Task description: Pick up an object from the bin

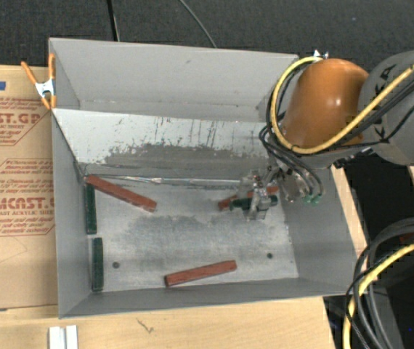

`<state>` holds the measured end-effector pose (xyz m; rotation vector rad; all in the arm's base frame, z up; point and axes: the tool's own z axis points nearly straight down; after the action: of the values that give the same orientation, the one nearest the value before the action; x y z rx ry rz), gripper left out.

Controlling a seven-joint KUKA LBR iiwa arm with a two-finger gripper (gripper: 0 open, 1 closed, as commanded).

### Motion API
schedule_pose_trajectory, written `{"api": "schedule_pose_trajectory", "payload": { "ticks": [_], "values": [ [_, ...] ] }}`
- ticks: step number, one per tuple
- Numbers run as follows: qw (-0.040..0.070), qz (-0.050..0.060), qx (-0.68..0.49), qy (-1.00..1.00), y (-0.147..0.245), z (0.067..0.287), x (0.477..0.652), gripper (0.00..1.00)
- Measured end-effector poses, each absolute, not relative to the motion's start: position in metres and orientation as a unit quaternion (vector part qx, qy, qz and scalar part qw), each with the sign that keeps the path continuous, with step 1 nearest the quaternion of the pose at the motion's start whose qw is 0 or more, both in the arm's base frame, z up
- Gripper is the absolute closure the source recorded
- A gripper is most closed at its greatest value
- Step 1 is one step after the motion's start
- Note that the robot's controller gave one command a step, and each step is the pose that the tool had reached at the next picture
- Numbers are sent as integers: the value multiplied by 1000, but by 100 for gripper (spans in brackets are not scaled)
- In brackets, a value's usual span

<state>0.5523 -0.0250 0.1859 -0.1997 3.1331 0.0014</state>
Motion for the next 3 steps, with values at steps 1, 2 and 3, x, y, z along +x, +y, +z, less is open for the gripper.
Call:
{"api": "schedule_pose_trajectory", "payload": {
  "ticks": [1,2,3],
  "values": [
    [1,1,-64,998,-25,186,552,100],
    [1,1,-63,998,-25,186,552,100],
    [1,1,-63,998,-25,186,552,100]
  ]
}}
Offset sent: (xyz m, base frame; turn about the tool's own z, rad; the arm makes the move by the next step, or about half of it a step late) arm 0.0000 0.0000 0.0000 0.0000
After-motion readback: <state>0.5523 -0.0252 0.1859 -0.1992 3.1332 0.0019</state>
